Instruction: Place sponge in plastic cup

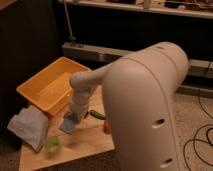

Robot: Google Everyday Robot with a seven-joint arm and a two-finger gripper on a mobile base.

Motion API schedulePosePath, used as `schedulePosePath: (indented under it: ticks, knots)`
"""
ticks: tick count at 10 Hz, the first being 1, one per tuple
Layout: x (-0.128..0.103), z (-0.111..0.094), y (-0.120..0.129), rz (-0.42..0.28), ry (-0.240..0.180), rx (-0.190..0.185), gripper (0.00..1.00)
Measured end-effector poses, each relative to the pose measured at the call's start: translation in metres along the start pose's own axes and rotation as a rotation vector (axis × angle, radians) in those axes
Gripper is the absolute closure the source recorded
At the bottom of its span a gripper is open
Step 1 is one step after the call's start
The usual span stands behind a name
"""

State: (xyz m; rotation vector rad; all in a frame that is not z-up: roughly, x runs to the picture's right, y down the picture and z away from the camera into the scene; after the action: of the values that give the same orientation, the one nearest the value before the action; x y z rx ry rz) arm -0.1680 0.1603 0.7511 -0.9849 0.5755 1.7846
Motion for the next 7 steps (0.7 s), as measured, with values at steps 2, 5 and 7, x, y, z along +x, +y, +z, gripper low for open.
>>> schedulePosePath:
  ticks: [2, 5, 7]
  knots:
    - [0.002, 0.013, 0.002, 0.004, 0.07, -0.067, 1.0]
    - [0.018, 0.041, 0.019, -0.014, 0.172, -0.038, 1.0]
    - [0.027, 0.047, 0.029, -0.014, 0.191, 0.0, 1.0]
